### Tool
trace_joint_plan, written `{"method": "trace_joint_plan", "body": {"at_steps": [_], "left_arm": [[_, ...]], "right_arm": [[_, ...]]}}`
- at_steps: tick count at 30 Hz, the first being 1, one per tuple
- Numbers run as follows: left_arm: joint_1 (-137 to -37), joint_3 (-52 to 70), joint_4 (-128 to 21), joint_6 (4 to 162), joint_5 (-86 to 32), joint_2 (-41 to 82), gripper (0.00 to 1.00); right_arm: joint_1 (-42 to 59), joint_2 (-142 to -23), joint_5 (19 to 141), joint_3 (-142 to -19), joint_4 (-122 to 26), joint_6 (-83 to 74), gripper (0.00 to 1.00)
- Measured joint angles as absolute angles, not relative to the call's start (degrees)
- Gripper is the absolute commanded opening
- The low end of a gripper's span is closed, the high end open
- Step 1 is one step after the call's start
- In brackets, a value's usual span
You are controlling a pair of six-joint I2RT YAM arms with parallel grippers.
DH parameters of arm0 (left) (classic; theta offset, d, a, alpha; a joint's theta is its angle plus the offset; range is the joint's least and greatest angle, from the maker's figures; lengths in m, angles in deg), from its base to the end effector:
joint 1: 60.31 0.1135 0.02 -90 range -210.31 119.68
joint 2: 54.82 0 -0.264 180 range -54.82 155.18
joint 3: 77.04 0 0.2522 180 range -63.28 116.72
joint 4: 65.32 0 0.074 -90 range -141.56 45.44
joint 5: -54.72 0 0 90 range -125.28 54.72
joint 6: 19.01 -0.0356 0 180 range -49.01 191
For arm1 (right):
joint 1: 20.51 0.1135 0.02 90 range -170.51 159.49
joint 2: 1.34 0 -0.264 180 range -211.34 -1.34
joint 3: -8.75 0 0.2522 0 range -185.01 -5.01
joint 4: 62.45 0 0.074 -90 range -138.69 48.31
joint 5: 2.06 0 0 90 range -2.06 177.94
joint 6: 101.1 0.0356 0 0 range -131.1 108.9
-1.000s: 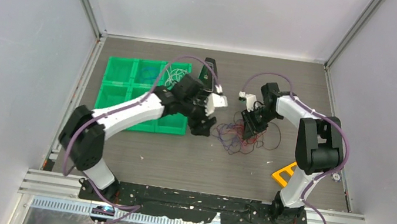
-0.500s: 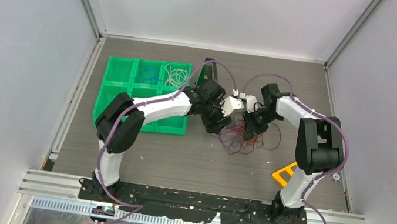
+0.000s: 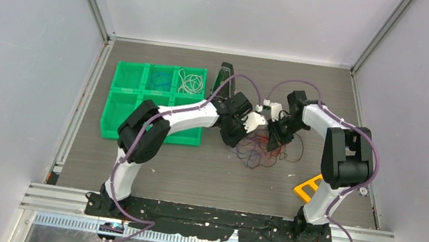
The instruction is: Untangle the cables
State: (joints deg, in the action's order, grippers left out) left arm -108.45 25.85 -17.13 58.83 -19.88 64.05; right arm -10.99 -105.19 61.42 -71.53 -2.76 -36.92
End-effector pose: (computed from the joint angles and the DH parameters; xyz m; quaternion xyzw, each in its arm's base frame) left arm 0.2847 -0.3319 0.1778 0.5110 0.8202 -0.1926 0.1703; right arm 0.3197 0.0697 0.1639 -0.3078 0.9217 0.2185 0.0891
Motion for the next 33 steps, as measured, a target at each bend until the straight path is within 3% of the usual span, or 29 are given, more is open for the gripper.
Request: {"method": "trace_joint_plan", "body": {"at_steps": [7,11,18,24,26,29,31,33], "left_arm": [[-107.6,24.1,-18.7,59.3,-14.2,46.7,0.00],[-104.8,31.9,-19.1,60.8,-11.1,37.4,0.00],[-96.2,51.6,-18.2,64.0,-8.1,36.0,0.00],[-94.5,62.8,-16.2,65.2,-7.4,37.7,0.00],[-94.2,65.4,-16.1,65.5,-7.3,37.9,0.00],[-93.9,67.9,-16.2,65.6,-6.7,37.9,0.00],[-93.9,68.1,-16.4,65.8,-6.4,37.7,0.00],[-93.9,68.0,-16.4,66.0,-6.3,37.7,0.00]], "right_arm": [[-13.9,-104.3,63.7,-71.0,-3.2,-38.6,0.05],[-14.0,-101.6,65.6,-68.7,-3.9,-40.1,0.06],[-14.1,-99.3,68.1,-65.9,-5.4,-43.1,0.05],[-14.7,-97.8,69.9,-64.1,-5.8,-45.8,0.06],[-15.1,-97.3,70.4,-64.0,-5.8,-46.8,0.18],[-15.9,-96.5,69.7,-64.0,-5.5,-48.1,0.52],[-16.6,-94.6,67.7,-64.1,-4.7,-48.9,0.69],[-16.9,-91.2,65.2,-64.4,-3.8,-49.7,0.79]]}}
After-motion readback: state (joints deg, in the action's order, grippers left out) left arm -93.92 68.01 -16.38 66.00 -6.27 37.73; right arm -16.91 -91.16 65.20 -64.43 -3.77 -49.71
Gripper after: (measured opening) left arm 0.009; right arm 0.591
